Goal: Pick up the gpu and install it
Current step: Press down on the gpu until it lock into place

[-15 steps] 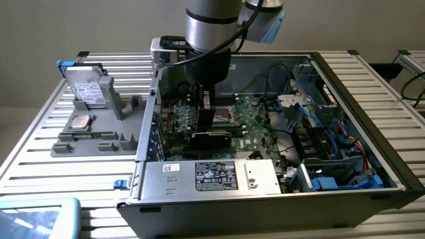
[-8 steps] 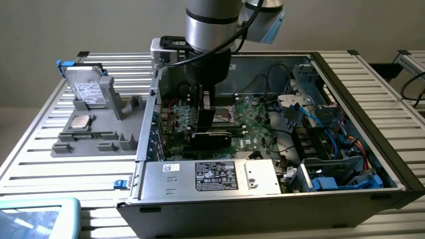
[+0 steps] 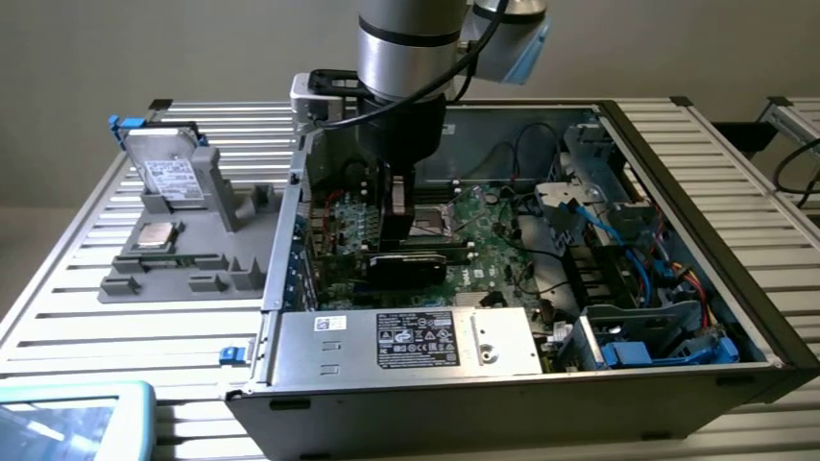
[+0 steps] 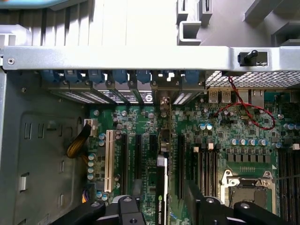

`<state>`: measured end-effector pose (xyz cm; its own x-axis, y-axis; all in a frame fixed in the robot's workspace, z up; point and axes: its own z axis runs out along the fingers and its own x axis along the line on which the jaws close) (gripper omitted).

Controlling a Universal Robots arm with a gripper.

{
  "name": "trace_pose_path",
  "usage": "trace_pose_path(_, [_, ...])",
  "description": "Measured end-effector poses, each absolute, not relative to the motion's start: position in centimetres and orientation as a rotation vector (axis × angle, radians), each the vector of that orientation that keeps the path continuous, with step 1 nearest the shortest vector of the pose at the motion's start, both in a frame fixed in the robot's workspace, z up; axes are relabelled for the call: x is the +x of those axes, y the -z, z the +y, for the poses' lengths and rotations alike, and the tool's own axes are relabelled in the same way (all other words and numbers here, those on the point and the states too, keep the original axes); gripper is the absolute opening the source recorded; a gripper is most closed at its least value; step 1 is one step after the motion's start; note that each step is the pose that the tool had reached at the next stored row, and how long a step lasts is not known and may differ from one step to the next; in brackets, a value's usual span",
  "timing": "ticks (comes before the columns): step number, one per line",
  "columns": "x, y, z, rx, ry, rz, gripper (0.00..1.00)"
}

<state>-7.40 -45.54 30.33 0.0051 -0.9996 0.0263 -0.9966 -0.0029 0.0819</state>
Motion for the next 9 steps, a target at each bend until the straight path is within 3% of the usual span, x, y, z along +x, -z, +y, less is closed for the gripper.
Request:
trace_pose_path(1, [-7.40,-30.33,-45.54,2.171,0.060,-2.162,0.38])
trace_pose_path(2, [-7.40,-30.33,-45.54,2.171,0.060,-2.162,0.38])
trace_pose_path(4, [-7.40,-30.33,-45.54,2.171,0.060,-2.162,0.26])
trace_pose_path(7, [-7.40,-30.33,-45.54,2.171,0.060,-2.162,0.20])
trace_pose_path(9, [-7.40,-30.33,-45.54,2.171,0.060,-2.162,0.11])
